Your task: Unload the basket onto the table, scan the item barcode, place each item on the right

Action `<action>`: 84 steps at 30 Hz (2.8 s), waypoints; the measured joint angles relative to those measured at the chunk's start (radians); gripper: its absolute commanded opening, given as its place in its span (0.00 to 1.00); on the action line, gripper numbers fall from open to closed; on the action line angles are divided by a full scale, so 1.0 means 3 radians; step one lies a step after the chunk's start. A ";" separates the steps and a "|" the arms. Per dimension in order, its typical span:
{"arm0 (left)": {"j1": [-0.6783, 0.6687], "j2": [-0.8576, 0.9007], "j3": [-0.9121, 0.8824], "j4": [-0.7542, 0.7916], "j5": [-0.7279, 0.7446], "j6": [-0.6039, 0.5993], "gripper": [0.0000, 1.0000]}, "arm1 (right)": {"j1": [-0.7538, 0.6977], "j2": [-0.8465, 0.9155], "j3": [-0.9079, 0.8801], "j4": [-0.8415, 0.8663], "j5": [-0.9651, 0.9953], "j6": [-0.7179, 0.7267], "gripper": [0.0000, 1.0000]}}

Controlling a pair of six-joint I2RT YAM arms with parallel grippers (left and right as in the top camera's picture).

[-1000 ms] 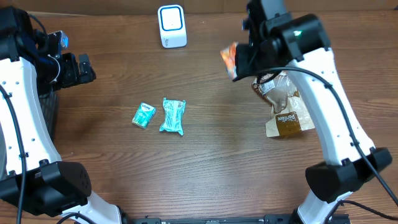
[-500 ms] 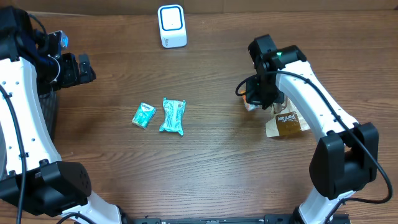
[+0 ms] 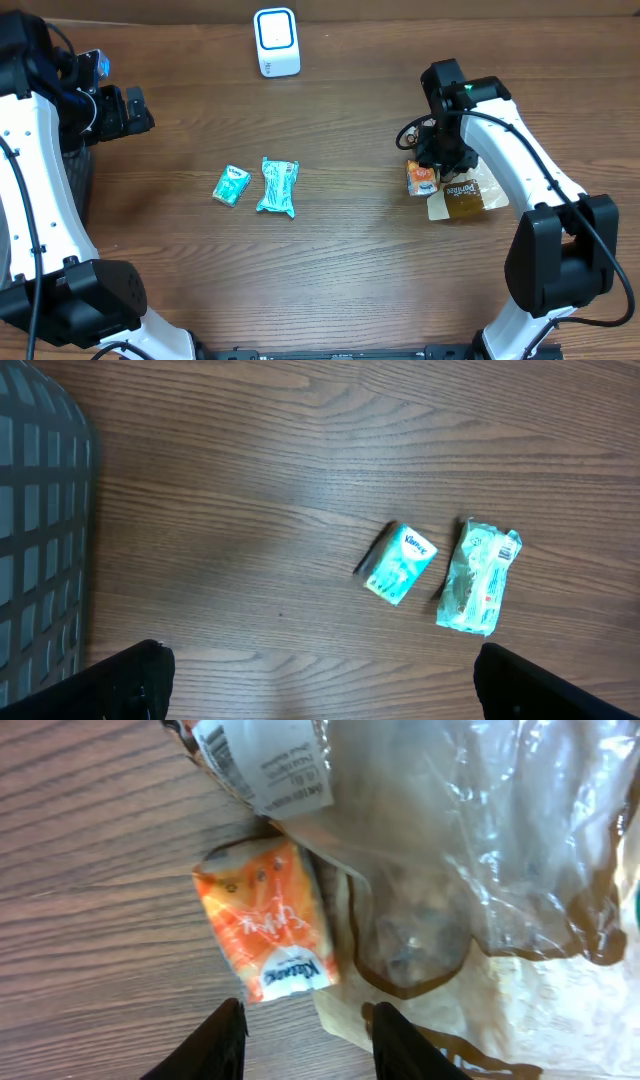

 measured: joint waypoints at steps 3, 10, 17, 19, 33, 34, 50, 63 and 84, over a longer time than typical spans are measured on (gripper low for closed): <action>0.0000 0.0000 0.0000 0.0000 0.0000 0.0000 1.00 | 0.0003 0.0000 0.0098 -0.0083 -0.0146 -0.0094 0.40; 0.0000 0.0000 0.0000 0.0000 0.0000 0.0000 1.00 | 0.0123 0.0000 0.0420 0.0318 -0.1130 -0.0181 0.34; 0.0000 0.0000 0.0000 0.0001 0.0000 0.0000 1.00 | 0.0549 0.0015 0.0387 0.0637 -0.1712 0.0160 0.24; 0.0000 0.0000 0.0000 0.0000 0.0000 0.0000 1.00 | 0.0734 0.0062 0.0383 0.0768 -0.1783 0.0240 0.20; 0.0000 0.0000 0.0000 0.0000 0.0000 0.0000 1.00 | 0.1822 0.0730 0.0362 0.1930 -0.1869 0.1022 0.23; 0.0000 0.0000 0.0000 0.0000 0.0000 0.0000 1.00 | 0.1851 0.0772 0.0362 0.1930 -0.1868 0.1047 0.26; 0.0000 0.0000 0.0000 0.0000 0.0000 0.0000 1.00 | 0.1752 0.0865 0.0361 0.1127 -0.1701 0.1081 0.32; 0.0000 0.0000 0.0000 0.0000 0.0000 0.0000 1.00 | 0.1273 0.0870 0.0397 0.1169 -0.1846 0.0599 0.35; 0.0000 0.0000 0.0000 0.0000 0.0000 0.0000 1.00 | 0.2158 0.0946 0.0470 0.2195 -0.1417 0.0647 0.43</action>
